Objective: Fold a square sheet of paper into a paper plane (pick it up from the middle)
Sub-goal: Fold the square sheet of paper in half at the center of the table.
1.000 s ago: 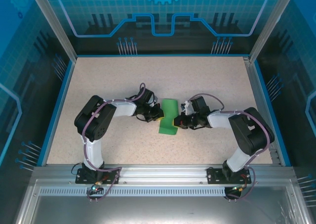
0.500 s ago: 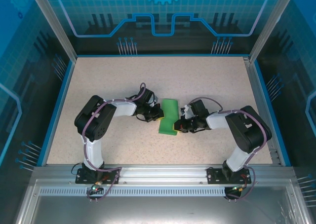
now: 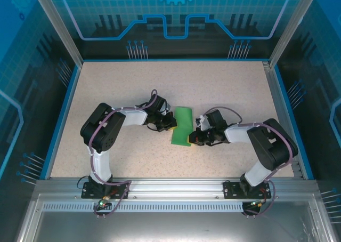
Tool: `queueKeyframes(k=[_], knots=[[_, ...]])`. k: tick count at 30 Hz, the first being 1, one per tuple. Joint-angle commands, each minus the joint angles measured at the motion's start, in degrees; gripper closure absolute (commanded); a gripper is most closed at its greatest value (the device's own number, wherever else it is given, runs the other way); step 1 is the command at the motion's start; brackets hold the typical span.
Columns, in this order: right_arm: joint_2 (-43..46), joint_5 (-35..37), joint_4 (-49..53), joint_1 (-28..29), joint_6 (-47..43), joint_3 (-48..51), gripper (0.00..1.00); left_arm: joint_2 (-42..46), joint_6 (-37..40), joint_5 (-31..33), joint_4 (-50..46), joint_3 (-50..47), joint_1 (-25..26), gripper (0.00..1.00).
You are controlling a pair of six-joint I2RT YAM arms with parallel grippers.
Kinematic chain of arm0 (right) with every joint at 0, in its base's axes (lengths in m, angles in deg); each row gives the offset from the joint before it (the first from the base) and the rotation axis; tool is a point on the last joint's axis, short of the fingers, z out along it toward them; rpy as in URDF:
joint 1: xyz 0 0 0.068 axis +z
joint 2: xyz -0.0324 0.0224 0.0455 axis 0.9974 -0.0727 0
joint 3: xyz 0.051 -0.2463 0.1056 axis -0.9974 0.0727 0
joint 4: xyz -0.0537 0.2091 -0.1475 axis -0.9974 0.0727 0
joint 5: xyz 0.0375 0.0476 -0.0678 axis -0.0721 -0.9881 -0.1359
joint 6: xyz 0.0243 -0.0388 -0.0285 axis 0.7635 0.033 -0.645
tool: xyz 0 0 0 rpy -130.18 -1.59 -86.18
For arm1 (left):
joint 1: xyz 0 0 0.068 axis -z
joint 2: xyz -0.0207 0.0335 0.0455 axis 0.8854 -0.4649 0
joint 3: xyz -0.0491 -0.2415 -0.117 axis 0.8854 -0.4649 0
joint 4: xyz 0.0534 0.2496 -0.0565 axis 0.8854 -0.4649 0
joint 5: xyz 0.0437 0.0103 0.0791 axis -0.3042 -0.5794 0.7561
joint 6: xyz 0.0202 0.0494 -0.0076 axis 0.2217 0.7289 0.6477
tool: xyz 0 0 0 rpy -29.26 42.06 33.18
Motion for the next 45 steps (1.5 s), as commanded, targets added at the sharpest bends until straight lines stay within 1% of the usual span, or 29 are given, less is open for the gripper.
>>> queueKeyframes(k=[1,5,9,13,19,25,29,36,39,45], knots=[[-2.51,-0.13,-1.31,0.85,0.35,1.70,0.99,-2.22,1.29,1.64,-5.35,-0.24,0.64,1.00],[-2.66,0.77,-0.57,0.97,0.52,1.76,0.99,-2.26,1.38,1.79,-5.40,-0.09,0.61,1.00],[1.36,1.47,2.38,1.80,-0.07,0.51,0.99,-2.29,1.55,1.74,-5.65,-0.01,0.60,1.00],[4.40,1.55,3.27,2.34,-0.31,0.10,0.99,-2.30,1.55,1.66,-5.75,0.17,0.66,1.00],[3.96,4.76,5.20,3.33,-2.13,0.66,0.99,-2.12,1.54,1.56,-5.79,0.17,0.60,1.00],[0.50,8.24,7.32,3.71,-3.92,1.11,1.00,-2.02,1.74,1.59,-6.01,0.15,0.62,1.00],[0.79,8.20,7.21,3.81,-3.57,1.73,1.00,-1.88,1.75,1.66,-6.11,0.08,0.61,1.00],[5.97,5.97,7.50,3.28,-2.82,-0.06,0.99,-1.85,1.82,1.71,-6.39,0.26,0.63,1.00],[5.09,4.49,6.29,3.18,-2.39,-0.56,0.99,-1.86,1.75,1.65,-6.31,0.30,0.62,1.00],[1.95,4.56,5.90,3.19,-2.75,0.67,0.99,-1.85,1.66,1.59,-6.22,0.35,0.66,1.00]])
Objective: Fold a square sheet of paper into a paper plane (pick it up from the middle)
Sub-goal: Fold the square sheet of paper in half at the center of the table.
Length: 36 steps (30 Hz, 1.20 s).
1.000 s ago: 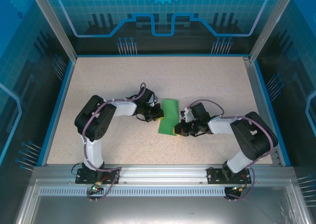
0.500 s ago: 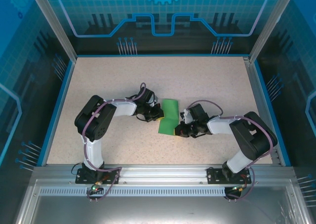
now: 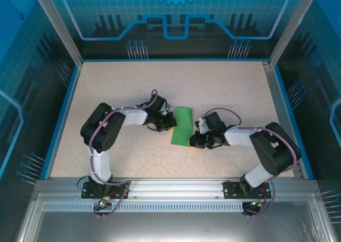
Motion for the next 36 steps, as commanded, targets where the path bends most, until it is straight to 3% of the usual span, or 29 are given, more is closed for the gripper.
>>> queueKeyframes(k=[1,6,12,23,36], knots=[[-1.78,-0.50,1.01,0.26,-0.65,0.88,0.99,-1.79,1.29,1.54,-5.48,-0.02,0.57,1.00],[-0.38,-0.62,1.63,-0.35,-0.85,1.88,0.99,-1.88,1.53,1.48,-5.73,0.23,0.58,1.00],[3.75,-2.47,1.40,-4.44,0.44,-4.56,0.98,-1.96,1.92,1.50,-6.01,0.15,0.62,1.00],[-7.80,-7.01,-0.63,-9.50,-1.63,-14.77,0.98,-2.18,2.10,1.61,-6.44,0.19,0.57,1.00],[-14.91,-1.95,2.19,-10.85,-5.69,-14.32,0.98,-2.71,2.68,1.72,-7.16,0.30,0.60,1.00]])
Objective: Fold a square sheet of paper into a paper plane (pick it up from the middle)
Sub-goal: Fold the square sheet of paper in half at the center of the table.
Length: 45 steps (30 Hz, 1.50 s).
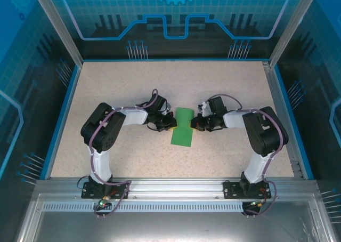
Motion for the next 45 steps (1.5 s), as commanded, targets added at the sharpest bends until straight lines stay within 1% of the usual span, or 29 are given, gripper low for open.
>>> queueKeyframes(k=[1,6,12,14,20,23,31,34,39,45], knots=[[-2.10,2.27,2.86,-0.82,-2.98,0.07,0.97,-2.43,1.41,1.64,-5.85,-0.46,0.53,1.00],[-2.82,2.48,5.66,-0.81,-3.74,-0.83,0.97,-2.45,1.48,1.54,-5.88,-0.29,0.55,1.00],[2.03,-3.90,3.96,-0.97,-2.08,-3.38,0.96,-2.45,1.92,1.83,-6.60,-0.04,0.53,1.00],[2.48,-4.66,4.08,-1.25,-2.14,-4.40,0.96,-2.36,1.93,1.90,-6.60,-0.18,0.52,1.00],[-0.56,-4.29,5.04,-2.50,-2.46,-7.94,0.96,-2.18,1.77,1.74,-6.30,-0.70,0.58,1.00],[-2.48,-3.03,5.79,-2.72,-2.93,-8.72,0.96,-1.91,1.49,1.65,-5.90,-0.83,0.52,1.00],[-5.88,0.69,5.79,-2.94,-3.48,-7.30,0.96,-1.93,1.71,1.77,-5.99,-0.97,0.56,1.00],[-6.66,1.03,6.52,-2.93,-3.56,-7.46,0.96,-1.92,1.93,1.81,-6.12,-1.09,0.59,1.00],[-5.10,1.12,8.81,-2.92,-4.14,-9.08,0.95,-2.01,2.10,1.88,-6.24,-1.08,0.56,1.00],[-1.66,-2.16,9.06,-4.00,-3.75,-11.30,0.95,-1.96,2.37,1.95,-6.34,-1.18,0.56,1.00]])
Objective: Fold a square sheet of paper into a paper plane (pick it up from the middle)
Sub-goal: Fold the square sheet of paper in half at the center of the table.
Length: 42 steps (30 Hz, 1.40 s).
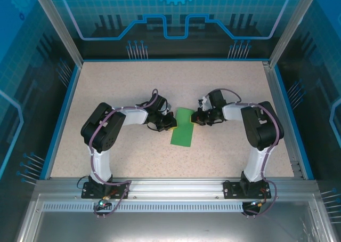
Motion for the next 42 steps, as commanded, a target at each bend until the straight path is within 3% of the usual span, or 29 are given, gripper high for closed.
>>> queueKeyframes(k=[1,11,20,28,42], knots=[[2.41,-2.25,1.47,-1.97,-0.83,-2.63,0.95,-1.93,1.93,1.94,-5.64,-1.47,0.52,1.00],[-4.54,-3.51,1.27,-2.74,-0.95,-5.91,0.95,-2.01,1.94,1.81,-5.53,-1.43,0.54,1.00],[-8.20,1.92,5.84,-2.65,-1.85,-6.85,0.95,-2.01,2.06,1.72,-5.91,-1.12,0.56,1.00],[-3.05,-6.37,2.42,-4.49,1.22,-8.28,0.95,-1.92,2.46,1.72,-6.40,-0.92,0.60,1.00],[-10.24,-3.97,4.93,-4.65,-0.49,-11.45,0.96,-1.83,2.46,1.81,-6.45,-1.13,0.57,1.00]])
